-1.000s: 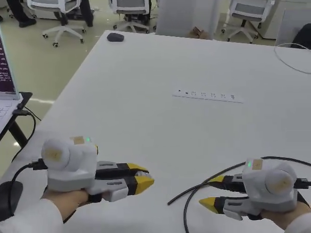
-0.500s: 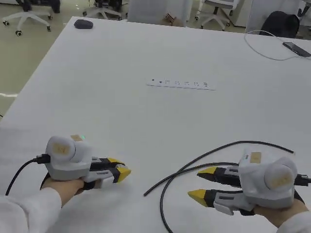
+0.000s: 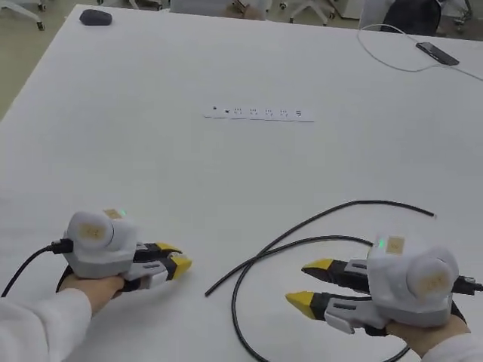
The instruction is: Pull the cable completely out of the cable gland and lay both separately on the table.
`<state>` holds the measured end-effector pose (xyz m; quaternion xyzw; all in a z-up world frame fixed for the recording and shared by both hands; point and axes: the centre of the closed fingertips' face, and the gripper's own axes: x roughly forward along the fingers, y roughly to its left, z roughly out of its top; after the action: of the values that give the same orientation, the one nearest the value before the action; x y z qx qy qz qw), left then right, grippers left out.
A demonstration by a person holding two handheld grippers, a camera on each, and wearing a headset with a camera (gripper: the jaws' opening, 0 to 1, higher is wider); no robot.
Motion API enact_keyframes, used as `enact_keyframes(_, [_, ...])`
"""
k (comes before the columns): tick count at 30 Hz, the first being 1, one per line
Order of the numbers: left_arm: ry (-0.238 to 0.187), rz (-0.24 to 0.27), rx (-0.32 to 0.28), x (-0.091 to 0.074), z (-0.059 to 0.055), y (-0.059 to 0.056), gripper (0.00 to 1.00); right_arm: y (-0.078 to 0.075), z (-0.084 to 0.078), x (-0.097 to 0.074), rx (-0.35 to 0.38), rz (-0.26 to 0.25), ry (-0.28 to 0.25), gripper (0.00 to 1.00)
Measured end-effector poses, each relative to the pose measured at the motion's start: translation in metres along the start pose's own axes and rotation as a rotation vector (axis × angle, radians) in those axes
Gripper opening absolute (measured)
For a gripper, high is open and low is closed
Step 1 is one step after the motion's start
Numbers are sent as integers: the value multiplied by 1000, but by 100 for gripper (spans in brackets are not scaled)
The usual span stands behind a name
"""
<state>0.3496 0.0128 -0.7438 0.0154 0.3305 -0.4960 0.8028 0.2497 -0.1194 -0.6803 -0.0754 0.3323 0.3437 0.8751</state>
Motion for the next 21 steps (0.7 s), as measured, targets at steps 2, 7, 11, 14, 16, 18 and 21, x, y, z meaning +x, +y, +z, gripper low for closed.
enact_keyframes(2, [9, 4, -10, 2, -3, 1, 17, 0, -2, 0, 5, -1, 4, 31])
enact_keyframes(7, [-17, 36, -43, 3, -3, 6, 18, -4, -3, -2, 26, -15, 1, 32])
enact_keyframes(11, [-11, 31, -17, 3, -2, 3, 23, -6, -4, -4, 24, -17, 5, 33])
enact_keyframes(14, [-14, 40, -11, -5, 1, 2, 28, -7, -1, -5, 25, -21, 1, 35])
enact_keyframes(16, [-29, 36, -2, -12, 6, -1, 28, -8, 1, -7, 28, -24, -6, 36])
enact_keyframes(18, [-38, 31, 2, -25, 10, -4, 30, -9, 3, -10, 34, -26, -15, 38])
enact_keyframes(21, [-50, 27, 7, -45, 15, -8, 34, -11, 3, -15, 36, -30, -18, 43])
